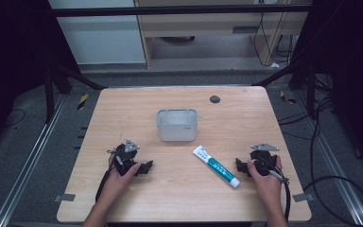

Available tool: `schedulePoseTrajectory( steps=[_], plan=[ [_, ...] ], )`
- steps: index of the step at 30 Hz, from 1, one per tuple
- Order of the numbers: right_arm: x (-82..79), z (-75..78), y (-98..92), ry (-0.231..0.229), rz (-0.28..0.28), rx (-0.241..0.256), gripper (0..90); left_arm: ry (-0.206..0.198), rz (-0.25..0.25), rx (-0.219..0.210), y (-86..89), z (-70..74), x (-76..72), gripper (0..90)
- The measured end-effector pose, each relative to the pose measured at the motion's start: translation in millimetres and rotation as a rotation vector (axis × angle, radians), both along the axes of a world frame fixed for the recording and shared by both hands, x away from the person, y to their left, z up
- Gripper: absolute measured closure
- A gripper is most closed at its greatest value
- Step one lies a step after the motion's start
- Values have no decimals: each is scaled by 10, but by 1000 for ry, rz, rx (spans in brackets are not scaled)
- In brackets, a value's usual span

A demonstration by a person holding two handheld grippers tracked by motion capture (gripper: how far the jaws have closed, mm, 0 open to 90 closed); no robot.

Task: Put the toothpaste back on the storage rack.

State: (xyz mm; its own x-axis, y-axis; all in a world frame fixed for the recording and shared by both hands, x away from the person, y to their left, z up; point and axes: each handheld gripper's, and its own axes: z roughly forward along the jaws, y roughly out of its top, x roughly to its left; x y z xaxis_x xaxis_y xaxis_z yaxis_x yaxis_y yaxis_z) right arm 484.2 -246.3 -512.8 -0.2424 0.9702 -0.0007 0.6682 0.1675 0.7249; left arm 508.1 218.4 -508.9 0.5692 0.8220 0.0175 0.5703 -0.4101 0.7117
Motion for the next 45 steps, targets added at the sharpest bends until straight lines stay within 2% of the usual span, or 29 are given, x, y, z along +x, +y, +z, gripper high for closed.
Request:
schedulePoseTrajectory(
  steps=[5,6,8,9,11,12,13,14,17,19,22,24,26,28,31,34,39,45],
  plan=[
    [-9,2,-5,-1,14,5,15,0,0,1,-1,1,-3,0],
    [-19,4,-8,-5,17,5,39,0,1,0,-2,0,-4,0],
    [-53,37,-16,2,36,12,83,0,0,1,-2,1,-6,0],
    [-104,98,-12,-12,45,19,81,0,0,1,-2,1,-6,0],
    [-161,196,18,-28,77,1,92,0,0,1,-2,1,-6,0],
    [-161,196,18,-28,77,1,92,0,0,1,-2,1,-6,0],
    [-208,307,71,-34,103,-29,95,0,0,1,-2,1,-6,0],
    [-208,307,71,-34,103,-29,95,0,0,1,-2,1,-6,0],
    [-255,485,171,-15,122,-63,84,0,-1,2,-1,1,-5,0],
    [-281,559,223,-15,153,-63,84,0,0,1,-1,1,-5,0],
    [-301,654,320,-15,195,-89,98,0,0,0,-2,1,-5,0],
    [-311,742,450,1,234,-115,132,-1,0,1,-2,1,-5,0],
    [-309,759,481,2,245,-120,146,0,0,3,-1,2,-6,0],
    [-293,832,607,7,299,-148,202,-1,-1,1,-1,1,-5,0],
    [-261,882,724,26,339,-179,243,-1,-1,2,-1,1,-5,0],
    [-230,890,790,41,355,-191,249,-1,-1,2,-1,1,-5,0],
    [-163,908,941,86,410,-184,293,-1,-1,1,-1,1,-5,0],
    [-124,914,1018,119,432,-194,299,0,-2,1,-1,1,-3,0]
  ],
)
